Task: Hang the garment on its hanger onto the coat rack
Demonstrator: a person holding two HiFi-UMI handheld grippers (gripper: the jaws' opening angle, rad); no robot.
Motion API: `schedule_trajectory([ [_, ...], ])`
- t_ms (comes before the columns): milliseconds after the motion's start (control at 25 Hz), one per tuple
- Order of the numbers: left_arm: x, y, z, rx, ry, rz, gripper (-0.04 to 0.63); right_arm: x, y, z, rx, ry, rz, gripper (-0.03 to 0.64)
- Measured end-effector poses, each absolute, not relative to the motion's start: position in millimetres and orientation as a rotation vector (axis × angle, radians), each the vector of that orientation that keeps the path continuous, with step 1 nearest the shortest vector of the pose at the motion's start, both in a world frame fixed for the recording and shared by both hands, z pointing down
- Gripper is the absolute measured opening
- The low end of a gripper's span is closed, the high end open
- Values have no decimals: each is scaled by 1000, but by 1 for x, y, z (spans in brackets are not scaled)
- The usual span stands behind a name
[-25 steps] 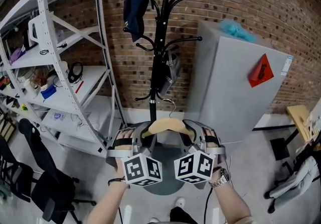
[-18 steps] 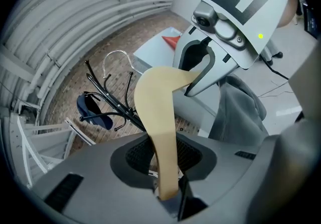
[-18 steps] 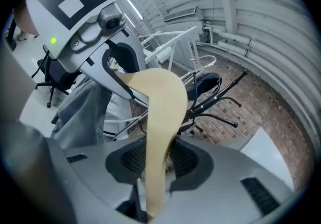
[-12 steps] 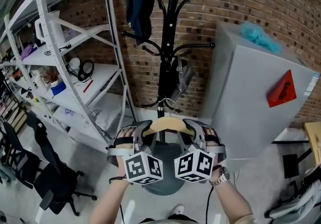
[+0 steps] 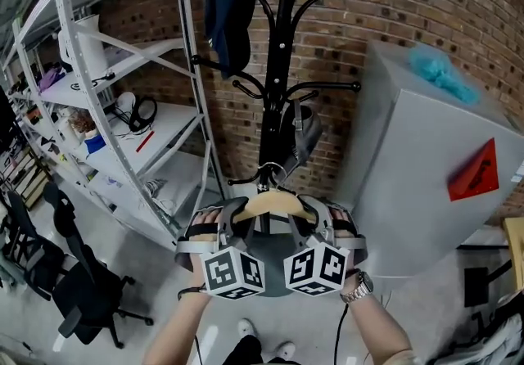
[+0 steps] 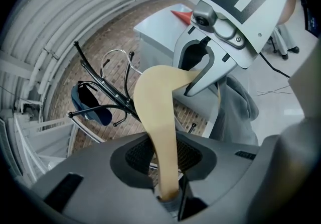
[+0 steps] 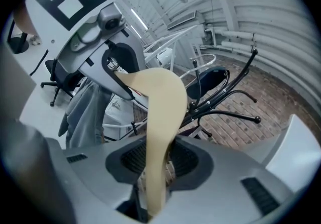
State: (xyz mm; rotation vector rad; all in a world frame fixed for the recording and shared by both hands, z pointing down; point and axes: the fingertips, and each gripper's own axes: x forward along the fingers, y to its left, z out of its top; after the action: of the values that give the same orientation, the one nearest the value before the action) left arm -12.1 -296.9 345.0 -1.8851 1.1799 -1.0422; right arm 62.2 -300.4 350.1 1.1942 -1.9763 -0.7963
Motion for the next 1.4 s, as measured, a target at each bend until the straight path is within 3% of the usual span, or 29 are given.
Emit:
schedule_trajectory([
  [760, -11, -430, 369, -2002, 1028, -1005, 98, 64, -424, 375, 1273, -1867, -609, 114],
  [1400, -8, -477, 388, -2010, 1020, -1036, 98, 67, -475, 395, 1245, -1867, -593, 114],
])
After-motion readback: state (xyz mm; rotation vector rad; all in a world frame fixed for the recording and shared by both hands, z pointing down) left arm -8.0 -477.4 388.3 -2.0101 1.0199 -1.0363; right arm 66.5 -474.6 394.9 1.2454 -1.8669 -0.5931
